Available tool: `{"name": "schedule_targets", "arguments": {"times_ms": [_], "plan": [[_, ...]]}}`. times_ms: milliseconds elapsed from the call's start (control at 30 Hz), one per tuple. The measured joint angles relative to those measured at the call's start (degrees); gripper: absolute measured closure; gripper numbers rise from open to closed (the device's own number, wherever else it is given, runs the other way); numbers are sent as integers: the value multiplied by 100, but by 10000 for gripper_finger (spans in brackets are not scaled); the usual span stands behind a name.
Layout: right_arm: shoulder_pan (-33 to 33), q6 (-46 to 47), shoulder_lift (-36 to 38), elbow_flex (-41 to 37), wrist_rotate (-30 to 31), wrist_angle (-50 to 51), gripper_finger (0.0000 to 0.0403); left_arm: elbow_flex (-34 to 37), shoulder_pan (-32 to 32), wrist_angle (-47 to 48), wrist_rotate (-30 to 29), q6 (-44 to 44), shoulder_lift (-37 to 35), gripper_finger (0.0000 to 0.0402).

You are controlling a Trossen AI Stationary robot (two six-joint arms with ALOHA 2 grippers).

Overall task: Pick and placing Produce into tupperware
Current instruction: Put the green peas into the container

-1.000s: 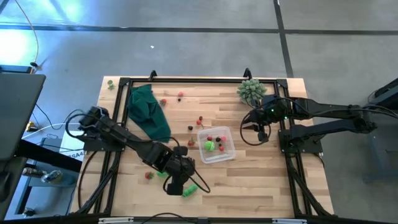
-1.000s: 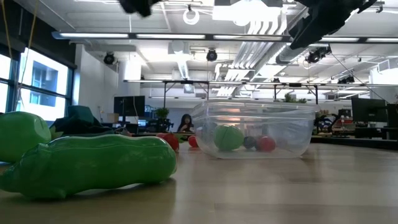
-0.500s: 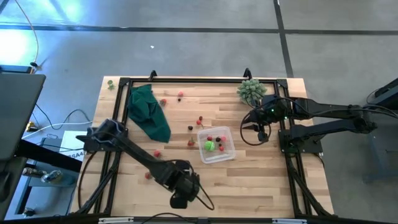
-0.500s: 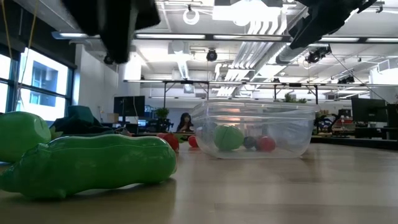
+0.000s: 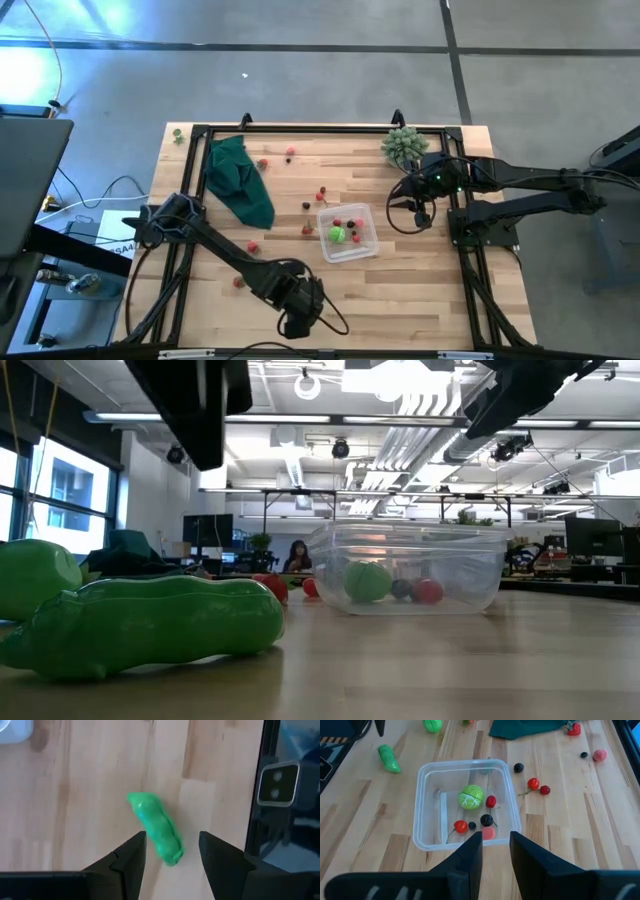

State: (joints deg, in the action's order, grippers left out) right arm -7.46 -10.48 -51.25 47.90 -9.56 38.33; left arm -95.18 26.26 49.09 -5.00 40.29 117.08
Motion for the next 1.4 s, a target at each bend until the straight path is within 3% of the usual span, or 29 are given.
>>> {"name": "schedule_targets", "arguments": {"times_ms": [400, 700, 1067, 1400], "plan": [[0, 1, -2, 0, 1, 0, 313, 6, -4, -38, -382, 415, 220, 229], [0, 1, 0, 0, 2, 0, 313, 16, 0, -274, -61, 829, 520, 229], [0, 2, -2, -2, 0, 2, 313, 17, -4, -207, -212, 1301, 550, 229], [1, 1, -4, -2, 2, 3, 313, 22, 2, -287, 267, 1402, 964, 229]]}}
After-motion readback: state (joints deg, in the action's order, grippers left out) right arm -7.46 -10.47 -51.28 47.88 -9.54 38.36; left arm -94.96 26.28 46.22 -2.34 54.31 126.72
